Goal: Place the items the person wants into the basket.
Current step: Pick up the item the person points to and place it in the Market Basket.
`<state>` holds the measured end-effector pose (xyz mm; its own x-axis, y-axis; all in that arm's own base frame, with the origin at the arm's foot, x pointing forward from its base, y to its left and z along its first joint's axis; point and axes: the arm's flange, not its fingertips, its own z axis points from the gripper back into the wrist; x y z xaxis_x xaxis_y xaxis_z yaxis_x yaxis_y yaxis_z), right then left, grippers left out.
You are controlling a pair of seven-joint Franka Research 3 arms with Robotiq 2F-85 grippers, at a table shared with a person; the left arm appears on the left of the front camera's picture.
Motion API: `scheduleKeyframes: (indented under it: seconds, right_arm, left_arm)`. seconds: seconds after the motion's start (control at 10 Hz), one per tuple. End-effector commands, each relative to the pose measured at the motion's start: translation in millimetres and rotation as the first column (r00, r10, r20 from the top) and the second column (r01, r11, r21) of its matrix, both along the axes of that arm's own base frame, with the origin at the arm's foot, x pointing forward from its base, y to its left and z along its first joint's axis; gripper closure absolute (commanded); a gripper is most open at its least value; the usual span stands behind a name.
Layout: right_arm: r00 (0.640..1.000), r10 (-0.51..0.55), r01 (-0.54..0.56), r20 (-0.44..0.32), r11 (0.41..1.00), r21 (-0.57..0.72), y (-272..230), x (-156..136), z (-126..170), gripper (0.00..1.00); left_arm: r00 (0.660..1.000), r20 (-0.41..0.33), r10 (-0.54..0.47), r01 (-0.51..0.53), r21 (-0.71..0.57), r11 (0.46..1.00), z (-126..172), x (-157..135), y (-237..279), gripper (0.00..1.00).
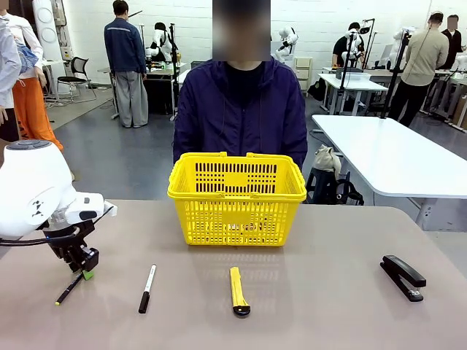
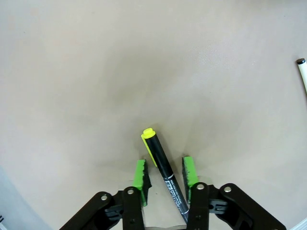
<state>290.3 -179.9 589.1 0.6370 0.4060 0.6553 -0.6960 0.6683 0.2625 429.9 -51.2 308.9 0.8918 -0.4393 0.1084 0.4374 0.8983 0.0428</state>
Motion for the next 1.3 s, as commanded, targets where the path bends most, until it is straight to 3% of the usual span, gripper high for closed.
scheduleKeyframes:
  seconds: [0.0,0.4,0.6,0.7,0.9,1.1,1.2]
  right_arm:
    - [1.000,0.014,-0.014,0.017,1.000,0.022,-1,1,-1,0.00]
    - [1.000,0.014,-0.014,0.017,1.000,0.022,-1,1,-1,0.00]
    - [1.000,0.014,-0.014,0.017,1.000,0.022,-1,1,-1,0.00]
    - [1.000,0.014,-0.014,0.017,1.000,0.022,-1,1,-1,0.00]
    - [1.000,0.014,-0.014,0.017,1.000,0.022,-1,1,-1,0.00]
    - [1.000,0.014,-0.014,0.017,1.000,0.022,-1,1,-1,0.00]
    - [1.000,0.014,-0.014,0.017,1.000,0.022,-1,1,-1,0.00]
  left_arm:
    - [1.000,0.000,0.018,-0.018,0.002,1.000,0,-5,-2,1.00]
    - [1.000,-0.007,0.019,-0.018,0.013,1.000,1,-2,-3,1.00]
    - [1.000,0.019,0.004,-0.005,0.048,0.999,16,-8,-10,1.00]
    - [1.000,0.005,0.017,-0.017,0.078,0.997,38,-14,-17,0.92]
    - [0.999,-0.005,0.036,-0.034,0.140,0.989,105,-15,-27,0.92]
    - [0.994,-0.057,0.088,-0.079,0.151,0.985,169,-3,-32,0.92]
    - [0.995,-0.043,0.088,-0.082,0.126,0.989,197,-7,-37,0.92]
